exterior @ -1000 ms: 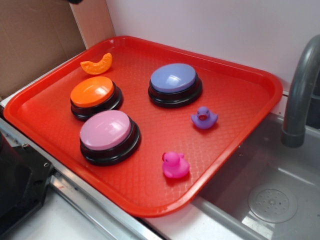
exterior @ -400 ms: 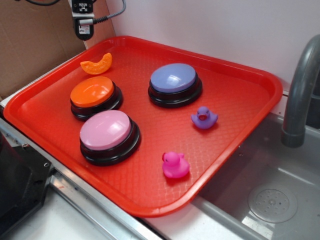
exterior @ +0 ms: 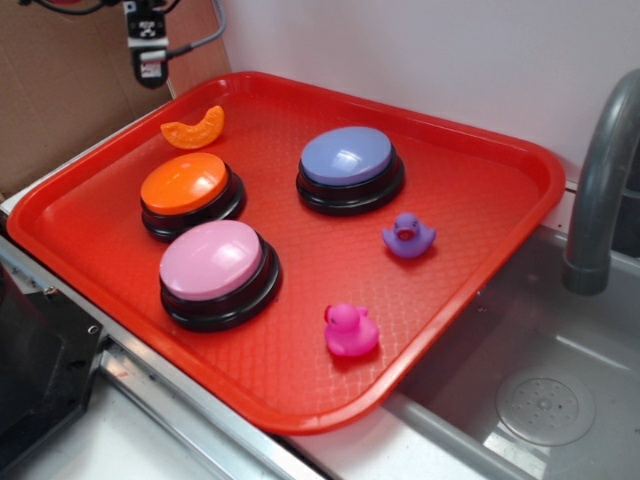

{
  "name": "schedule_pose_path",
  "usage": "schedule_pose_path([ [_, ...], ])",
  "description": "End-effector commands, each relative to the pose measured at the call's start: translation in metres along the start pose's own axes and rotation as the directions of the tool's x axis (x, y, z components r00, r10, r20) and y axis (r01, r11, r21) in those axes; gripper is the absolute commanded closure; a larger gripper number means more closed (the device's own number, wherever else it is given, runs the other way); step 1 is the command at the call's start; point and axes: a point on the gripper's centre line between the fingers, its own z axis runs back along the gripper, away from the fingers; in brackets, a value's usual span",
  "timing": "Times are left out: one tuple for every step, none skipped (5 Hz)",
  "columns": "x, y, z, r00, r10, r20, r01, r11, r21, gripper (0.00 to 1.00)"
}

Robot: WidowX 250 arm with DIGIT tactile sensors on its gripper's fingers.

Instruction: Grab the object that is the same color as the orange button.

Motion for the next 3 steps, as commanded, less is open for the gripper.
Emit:
schedule_pose_path([
  [-0.007, 0.003, 0.002, 0.997, 0.002, 0.073, -0.015, 0.984, 0.176, 0.0],
  [0.004, 0.011, -0.016, 1.0, 0.006, 0.025, -0.01, 0.988, 0.156, 0.0],
  [0.017, 0.018, -0.031, 1.0, -0.013, 0.001, 0.013, 0.993, 0.115, 0.0],
])
